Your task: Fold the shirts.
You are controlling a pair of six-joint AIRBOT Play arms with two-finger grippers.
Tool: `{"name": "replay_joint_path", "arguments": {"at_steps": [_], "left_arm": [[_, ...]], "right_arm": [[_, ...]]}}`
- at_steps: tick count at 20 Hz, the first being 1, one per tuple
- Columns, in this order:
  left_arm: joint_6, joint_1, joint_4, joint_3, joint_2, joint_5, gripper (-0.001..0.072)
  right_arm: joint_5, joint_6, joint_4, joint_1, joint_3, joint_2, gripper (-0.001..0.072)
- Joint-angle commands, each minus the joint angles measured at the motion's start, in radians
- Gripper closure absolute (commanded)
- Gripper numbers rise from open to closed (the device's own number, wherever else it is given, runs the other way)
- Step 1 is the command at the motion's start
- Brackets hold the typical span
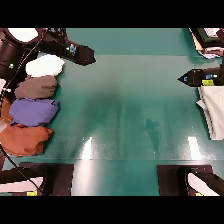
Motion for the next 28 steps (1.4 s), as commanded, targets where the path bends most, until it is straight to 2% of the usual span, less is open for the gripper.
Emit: {"name": "replay_joint_path", "arguments": {"at_steps": [1,14,15,16,17,19,20,21,28], "left_arm": [[0.000,0.000,0.000,0.000,0.000,0.000,0.0683],[0.011,0.000,-0.013,0.000,-0.001,0.024,0.0682],[0.037,0.000,0.010,0.000,-0.001,0.049,0.0652],[0.045,0.000,0.086,0.000,-0.001,0.079,0.0279],[0.018,0.000,0.208,0.000,-0.004,0.113,0.0053],[-0.101,0.023,0.509,0.000,-0.027,0.161,0.0058],[-0.149,0.056,0.605,-0.001,-0.048,0.174,0.0059],[-0.167,0.098,0.639,0.000,-0.074,0.180,0.0059],[-0.226,0.399,0.622,0.000,-0.345,0.232,0.0059]], "right_arm": [[0.000,0.000,0.000,0.001,0.000,0.000,0.0694],[0.000,0.000,0.001,0.001,0.000,0.000,0.0693],[0.001,0.000,0.001,0.001,0.000,0.000,0.0694],[0.002,0.000,0.003,0.001,0.000,0.000,0.0694],[0.001,0.000,0.008,0.001,0.000,0.000,0.0693],[0.004,0.001,0.009,0.001,0.000,0.001,0.0693],[0.005,0.001,0.010,0.001,0.000,0.001,0.0693],[0.006,0.001,0.010,0.001,0.000,0.001,0.0694],[0.003,0.001,0.010,0.001,0.000,0.000,0.0694]]}}
